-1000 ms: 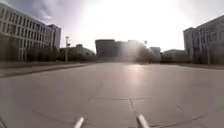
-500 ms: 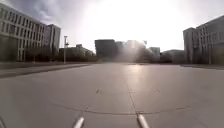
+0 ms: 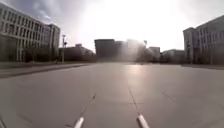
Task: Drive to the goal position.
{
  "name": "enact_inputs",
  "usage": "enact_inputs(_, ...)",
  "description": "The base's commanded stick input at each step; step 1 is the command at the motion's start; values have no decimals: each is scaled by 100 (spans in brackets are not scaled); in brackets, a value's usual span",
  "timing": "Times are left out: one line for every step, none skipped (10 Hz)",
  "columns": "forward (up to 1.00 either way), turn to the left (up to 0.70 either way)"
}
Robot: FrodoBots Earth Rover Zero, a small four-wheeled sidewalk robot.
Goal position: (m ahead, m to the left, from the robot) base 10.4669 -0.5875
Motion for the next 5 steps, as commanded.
enact_inputs(100,0)
enact_inputs(100,0)
enact_inputs(100,0)
enact_inputs(100,0)
enact_inputs(100,0)
